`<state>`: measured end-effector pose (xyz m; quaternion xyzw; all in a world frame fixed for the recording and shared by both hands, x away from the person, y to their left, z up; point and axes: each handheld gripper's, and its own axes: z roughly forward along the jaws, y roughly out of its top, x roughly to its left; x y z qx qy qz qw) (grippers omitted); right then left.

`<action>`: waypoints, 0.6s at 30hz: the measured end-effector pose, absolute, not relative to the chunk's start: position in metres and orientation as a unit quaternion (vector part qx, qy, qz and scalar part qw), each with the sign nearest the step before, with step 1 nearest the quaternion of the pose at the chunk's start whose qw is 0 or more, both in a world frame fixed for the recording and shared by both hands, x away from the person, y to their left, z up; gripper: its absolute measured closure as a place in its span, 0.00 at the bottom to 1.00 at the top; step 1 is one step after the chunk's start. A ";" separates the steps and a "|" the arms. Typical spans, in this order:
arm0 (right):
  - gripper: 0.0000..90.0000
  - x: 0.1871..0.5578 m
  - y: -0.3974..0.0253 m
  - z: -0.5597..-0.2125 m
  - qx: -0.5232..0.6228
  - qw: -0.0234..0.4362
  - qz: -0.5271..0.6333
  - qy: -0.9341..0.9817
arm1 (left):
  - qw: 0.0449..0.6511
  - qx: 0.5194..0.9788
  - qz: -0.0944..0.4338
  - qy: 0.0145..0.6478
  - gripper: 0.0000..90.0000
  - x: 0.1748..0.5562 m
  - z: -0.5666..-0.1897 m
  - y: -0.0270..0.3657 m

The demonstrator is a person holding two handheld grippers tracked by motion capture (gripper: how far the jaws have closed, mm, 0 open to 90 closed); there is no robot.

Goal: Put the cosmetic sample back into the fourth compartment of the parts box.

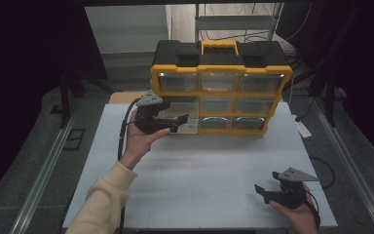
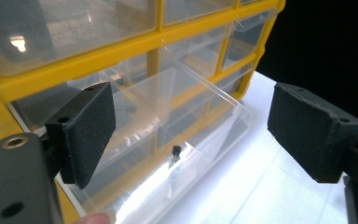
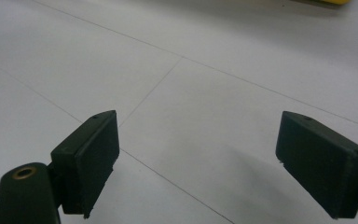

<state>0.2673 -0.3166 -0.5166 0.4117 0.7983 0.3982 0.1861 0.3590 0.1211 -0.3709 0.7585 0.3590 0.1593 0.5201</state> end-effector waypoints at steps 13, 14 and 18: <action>0.15 0.268 -0.314 -0.516 0.408 0.182 0.400 0.800 | 0.522 0.759 0.161 0.353 0.15 0.325 -0.374 0.136; 0.15 0.268 -0.314 -0.516 0.408 0.183 0.401 0.800 | 0.522 0.759 0.160 0.354 0.15 0.322 -0.375 0.138; 0.15 0.267 -0.314 -0.515 0.409 0.185 0.400 0.799 | 0.518 0.760 0.160 0.358 0.15 0.307 -0.386 0.148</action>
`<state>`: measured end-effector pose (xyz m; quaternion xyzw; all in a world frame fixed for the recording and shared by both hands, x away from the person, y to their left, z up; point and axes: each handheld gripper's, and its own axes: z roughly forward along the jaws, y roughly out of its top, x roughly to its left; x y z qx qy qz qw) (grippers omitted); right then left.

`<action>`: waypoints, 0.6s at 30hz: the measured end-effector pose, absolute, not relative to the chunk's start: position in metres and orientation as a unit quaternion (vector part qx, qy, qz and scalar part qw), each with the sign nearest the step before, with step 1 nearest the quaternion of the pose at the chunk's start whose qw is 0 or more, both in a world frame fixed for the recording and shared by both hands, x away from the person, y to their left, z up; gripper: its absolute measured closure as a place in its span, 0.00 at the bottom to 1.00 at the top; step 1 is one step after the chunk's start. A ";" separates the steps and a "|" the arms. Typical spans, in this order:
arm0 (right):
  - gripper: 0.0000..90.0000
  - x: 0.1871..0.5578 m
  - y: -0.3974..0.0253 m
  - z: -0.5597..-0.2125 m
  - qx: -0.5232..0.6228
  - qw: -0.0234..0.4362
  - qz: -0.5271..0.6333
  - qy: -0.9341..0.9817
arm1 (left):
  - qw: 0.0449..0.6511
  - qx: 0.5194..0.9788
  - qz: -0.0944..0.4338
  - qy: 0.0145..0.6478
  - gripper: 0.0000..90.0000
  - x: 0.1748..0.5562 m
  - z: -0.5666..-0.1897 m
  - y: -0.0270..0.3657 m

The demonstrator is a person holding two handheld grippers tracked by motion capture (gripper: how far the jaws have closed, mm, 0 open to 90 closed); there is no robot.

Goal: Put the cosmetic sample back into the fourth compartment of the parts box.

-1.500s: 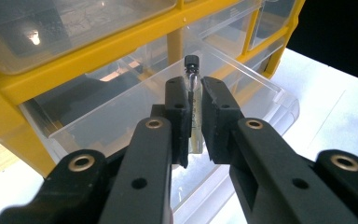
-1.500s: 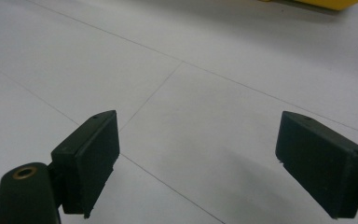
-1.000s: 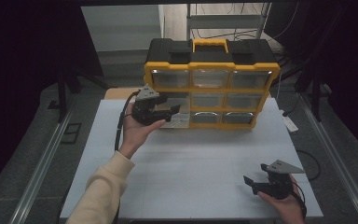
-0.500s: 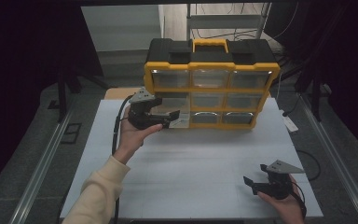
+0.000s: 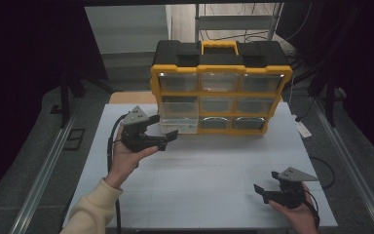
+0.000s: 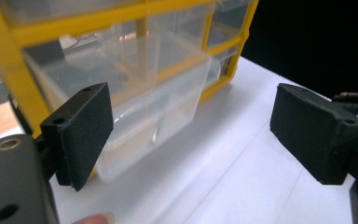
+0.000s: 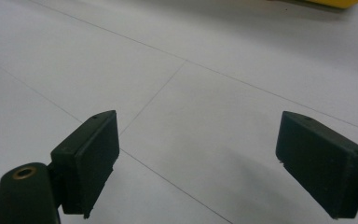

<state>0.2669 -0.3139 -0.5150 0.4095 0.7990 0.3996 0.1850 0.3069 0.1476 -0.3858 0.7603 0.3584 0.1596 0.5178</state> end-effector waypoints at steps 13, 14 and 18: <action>0.15 0.267 -0.314 -0.515 0.411 0.187 0.399 0.798 | 0.491 0.769 0.167 0.373 0.14 0.266 -0.442 0.170; 0.15 0.267 -0.314 -0.515 0.410 0.188 0.399 0.798 | 0.483 0.772 0.176 0.374 0.14 0.262 -0.449 0.171; 0.15 0.267 -0.315 -0.514 0.408 0.186 0.407 0.796 | 0.473 0.775 0.177 0.381 0.14 0.252 -0.468 0.177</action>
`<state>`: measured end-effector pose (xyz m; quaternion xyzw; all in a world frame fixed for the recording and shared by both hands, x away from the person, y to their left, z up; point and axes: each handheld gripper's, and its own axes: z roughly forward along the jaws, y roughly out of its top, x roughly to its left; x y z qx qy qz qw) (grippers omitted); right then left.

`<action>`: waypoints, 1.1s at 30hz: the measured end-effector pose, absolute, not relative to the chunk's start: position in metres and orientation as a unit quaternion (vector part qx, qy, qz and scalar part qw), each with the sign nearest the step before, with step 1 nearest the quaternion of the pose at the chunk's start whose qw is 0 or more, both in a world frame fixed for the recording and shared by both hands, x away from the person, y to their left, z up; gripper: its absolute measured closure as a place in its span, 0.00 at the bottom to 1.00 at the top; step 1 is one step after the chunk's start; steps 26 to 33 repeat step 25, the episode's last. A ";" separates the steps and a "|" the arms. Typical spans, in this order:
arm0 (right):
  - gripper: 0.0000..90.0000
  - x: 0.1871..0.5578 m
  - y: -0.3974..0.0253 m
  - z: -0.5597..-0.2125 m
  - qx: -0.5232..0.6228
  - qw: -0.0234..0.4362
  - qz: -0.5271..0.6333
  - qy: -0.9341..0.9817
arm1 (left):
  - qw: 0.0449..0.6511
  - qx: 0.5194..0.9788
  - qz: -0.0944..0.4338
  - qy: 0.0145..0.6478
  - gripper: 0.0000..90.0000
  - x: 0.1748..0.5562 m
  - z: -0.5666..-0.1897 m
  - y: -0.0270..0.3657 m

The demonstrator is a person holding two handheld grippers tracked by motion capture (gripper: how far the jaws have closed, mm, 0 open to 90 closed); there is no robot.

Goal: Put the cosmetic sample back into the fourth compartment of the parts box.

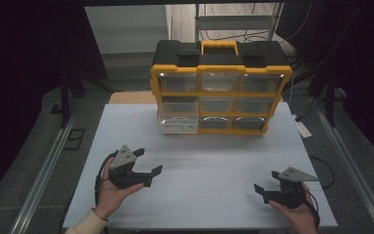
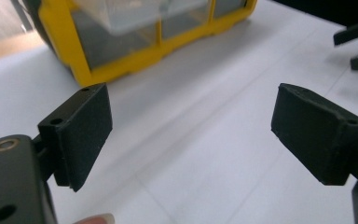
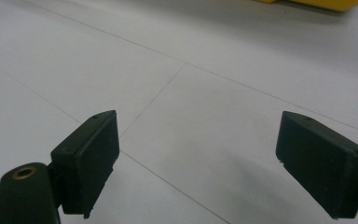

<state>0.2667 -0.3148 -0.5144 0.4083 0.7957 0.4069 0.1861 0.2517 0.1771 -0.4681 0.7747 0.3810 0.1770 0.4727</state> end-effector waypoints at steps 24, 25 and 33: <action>0.15 0.265 -0.315 -0.512 0.401 0.182 0.428 0.789 | 0.443 0.777 0.165 0.417 0.13 0.241 -0.505 0.195; 0.15 0.265 -0.316 -0.511 0.401 0.182 0.428 0.789 | 0.443 0.776 0.166 0.417 0.13 0.241 -0.505 0.195; 0.15 0.265 -0.316 -0.511 0.401 0.182 0.428 0.789 | 0.443 0.776 0.166 0.417 0.13 0.241 -0.505 0.195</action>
